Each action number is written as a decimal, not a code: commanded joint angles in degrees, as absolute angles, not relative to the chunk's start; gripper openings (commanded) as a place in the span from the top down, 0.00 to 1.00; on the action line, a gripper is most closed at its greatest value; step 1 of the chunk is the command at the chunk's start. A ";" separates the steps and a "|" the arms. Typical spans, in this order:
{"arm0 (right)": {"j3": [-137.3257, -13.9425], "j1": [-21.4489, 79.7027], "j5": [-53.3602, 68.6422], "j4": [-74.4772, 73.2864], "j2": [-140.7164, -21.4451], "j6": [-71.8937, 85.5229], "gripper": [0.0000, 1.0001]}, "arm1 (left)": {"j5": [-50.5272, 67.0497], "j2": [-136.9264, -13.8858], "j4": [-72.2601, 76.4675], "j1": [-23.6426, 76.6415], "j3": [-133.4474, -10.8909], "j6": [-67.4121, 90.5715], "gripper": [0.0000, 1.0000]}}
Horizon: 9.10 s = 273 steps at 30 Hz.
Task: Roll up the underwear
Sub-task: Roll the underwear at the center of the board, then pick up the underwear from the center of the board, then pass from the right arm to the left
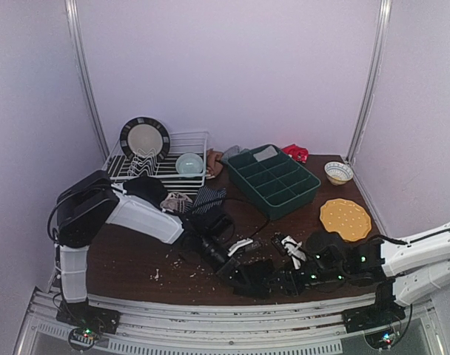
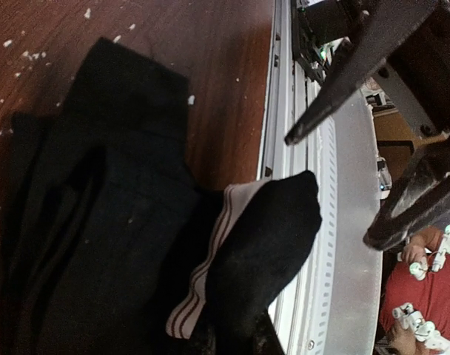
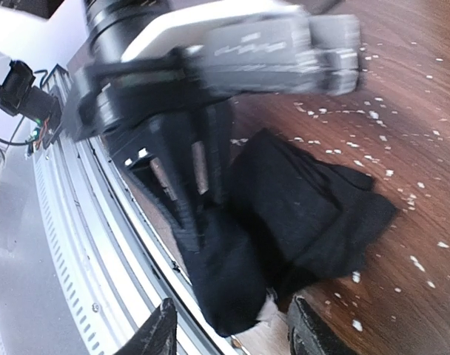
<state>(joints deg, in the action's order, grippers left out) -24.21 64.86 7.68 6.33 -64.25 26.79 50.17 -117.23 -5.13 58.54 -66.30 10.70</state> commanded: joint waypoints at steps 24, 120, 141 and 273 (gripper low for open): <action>-31.27 69.21 0.18 5.24 -84.71 34.11 0.97 | 36.21 -118.70 -10.42 54.14 -64.92 21.53 0.28; -22.56 74.32 -7.46 7.78 -63.76 21.29 0.54 | 55.96 -128.92 -38.23 56.52 -86.48 -28.08 1.00; -35.18 68.27 -0.19 1.12 -80.97 11.40 0.50 | 59.45 -148.80 -65.28 51.47 -109.32 -30.83 1.00; -40.58 43.42 -13.72 -16.36 -62.70 50.75 0.14 | 5.90 -94.18 -9.29 59.85 -57.81 37.93 1.00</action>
<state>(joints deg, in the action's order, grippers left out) -36.58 49.10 -10.15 -11.86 -57.78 50.57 4.64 -101.25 2.33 60.20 -55.86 49.84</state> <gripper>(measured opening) 0.833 0.142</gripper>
